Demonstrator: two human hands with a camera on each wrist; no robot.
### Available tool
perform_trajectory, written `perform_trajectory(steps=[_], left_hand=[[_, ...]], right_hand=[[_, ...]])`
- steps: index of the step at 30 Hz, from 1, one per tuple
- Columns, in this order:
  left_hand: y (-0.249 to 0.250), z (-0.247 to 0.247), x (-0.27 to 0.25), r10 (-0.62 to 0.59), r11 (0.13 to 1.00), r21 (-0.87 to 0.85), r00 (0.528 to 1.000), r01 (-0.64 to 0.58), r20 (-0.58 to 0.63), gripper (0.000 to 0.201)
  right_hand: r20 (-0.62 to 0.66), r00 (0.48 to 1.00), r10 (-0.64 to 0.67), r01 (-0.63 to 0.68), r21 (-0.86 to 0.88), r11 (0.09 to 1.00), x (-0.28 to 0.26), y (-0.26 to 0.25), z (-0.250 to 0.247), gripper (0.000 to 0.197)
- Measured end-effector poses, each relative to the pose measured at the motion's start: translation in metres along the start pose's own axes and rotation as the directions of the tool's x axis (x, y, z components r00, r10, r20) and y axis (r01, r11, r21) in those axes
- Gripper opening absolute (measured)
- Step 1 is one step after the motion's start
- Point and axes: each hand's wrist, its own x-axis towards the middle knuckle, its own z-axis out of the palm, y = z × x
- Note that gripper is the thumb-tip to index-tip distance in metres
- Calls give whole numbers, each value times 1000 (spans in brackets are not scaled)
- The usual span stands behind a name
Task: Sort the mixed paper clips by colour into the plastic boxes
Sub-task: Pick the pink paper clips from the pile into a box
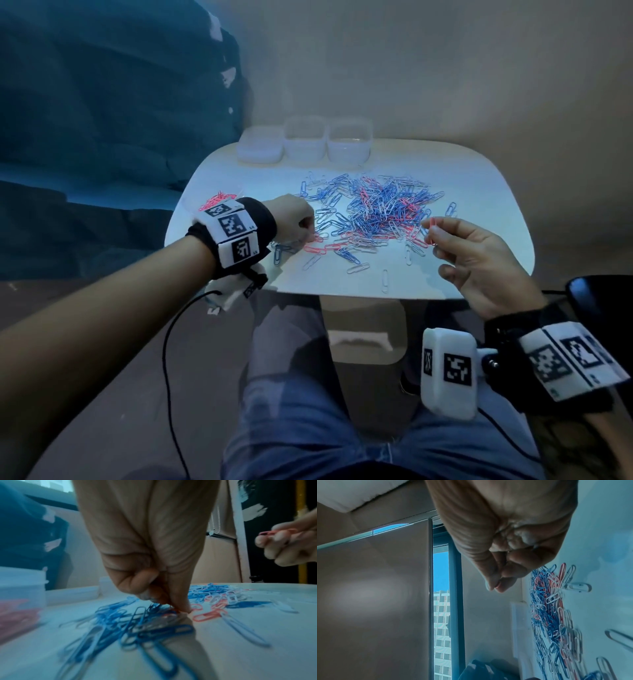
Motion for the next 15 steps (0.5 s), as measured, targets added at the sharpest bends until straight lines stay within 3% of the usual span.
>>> perform_trajectory(steps=[4, 15], left_hand=[[-8, -3, -4, -2, 999, -38, 1000, 2, -9, 15], [-21, -10, -12, -68, 904, -427, 993, 22, -95, 20]], right_hand=[[-18, 1000, 1, -1, -4, 1000, -1, 2, -3, 13], [2, 1000, 25, -25, 29, 999, 4, 6, 10, 17]])
